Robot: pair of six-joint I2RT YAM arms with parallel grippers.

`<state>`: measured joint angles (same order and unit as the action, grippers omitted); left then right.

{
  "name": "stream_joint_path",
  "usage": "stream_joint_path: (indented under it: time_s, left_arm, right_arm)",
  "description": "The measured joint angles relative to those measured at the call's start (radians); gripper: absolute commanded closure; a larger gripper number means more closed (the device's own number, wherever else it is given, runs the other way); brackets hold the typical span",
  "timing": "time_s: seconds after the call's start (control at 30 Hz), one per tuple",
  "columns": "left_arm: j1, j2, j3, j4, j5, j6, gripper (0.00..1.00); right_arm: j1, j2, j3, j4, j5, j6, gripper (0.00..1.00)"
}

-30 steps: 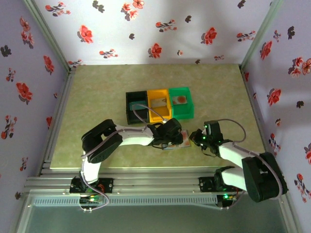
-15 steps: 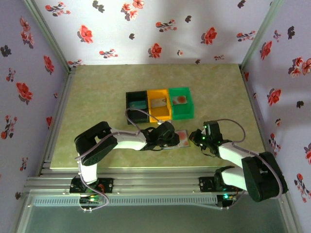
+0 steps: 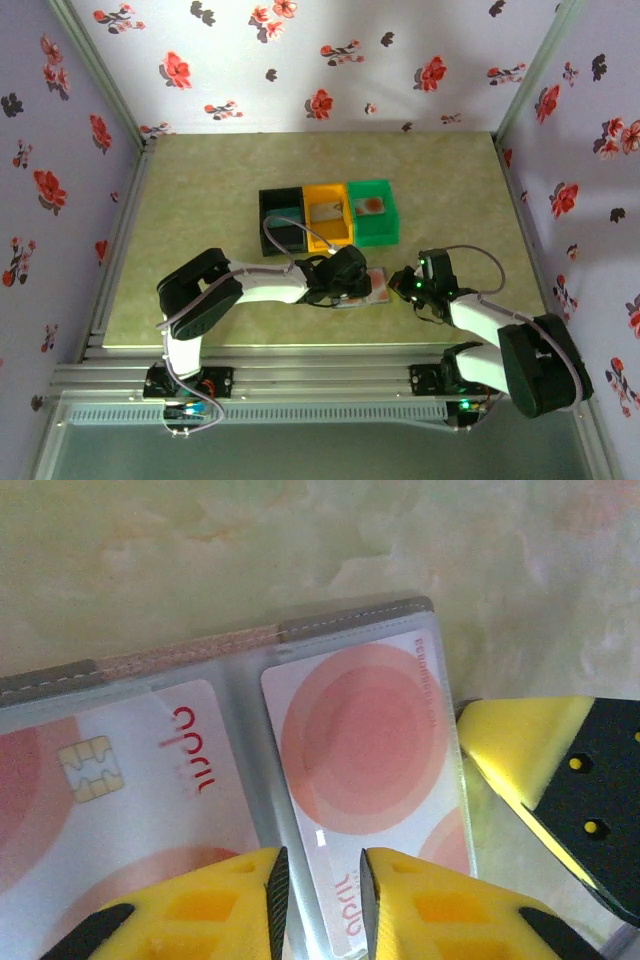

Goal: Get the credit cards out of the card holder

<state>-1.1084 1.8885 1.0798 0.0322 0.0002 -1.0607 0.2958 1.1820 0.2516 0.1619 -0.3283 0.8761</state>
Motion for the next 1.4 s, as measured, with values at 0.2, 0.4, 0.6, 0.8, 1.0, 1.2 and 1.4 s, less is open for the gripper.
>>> stream_joint_path:
  time_s: [0.2,0.4,0.6,0.8,1.0,1.2,1.4]
  left_arm:
    - [0.0,0.0,0.019,-0.019,0.004,0.0,0.7]
    - [0.0,0.017,0.061,-0.039,0.013,-0.001,0.69]
    - [0.0,0.06,0.077,-0.06,0.026,-0.003,0.69]
    - [0.0,0.061,0.085,-0.071,0.028,-0.005,0.69]
    - [0.0,0.063,0.093,-0.09,0.026,-0.007,0.69]
    - [0.0,0.065,0.121,-0.153,0.017,-0.006,0.68]
    - [-0.001,0.082,0.155,-0.196,0.017,-0.006,0.68]
  right_arm:
    - [0.004,0.0,0.0,0.0,0.006,0.0,1.0]
    - [0.005,0.0,0.0,0.0,0.008,0.0,1.0]
    - [0.005,0.0,0.0,0.0,0.008,0.0,1.0]
    - [0.006,-0.002,0.0,-0.001,0.01,0.0,1.0]
    - [0.006,-0.002,0.0,-0.001,0.011,0.0,1.0]
    - [0.006,-0.002,0.0,-0.001,0.01,0.0,1.0]
    - [0.006,-0.002,0.0,-0.001,0.011,0.0,1.0]
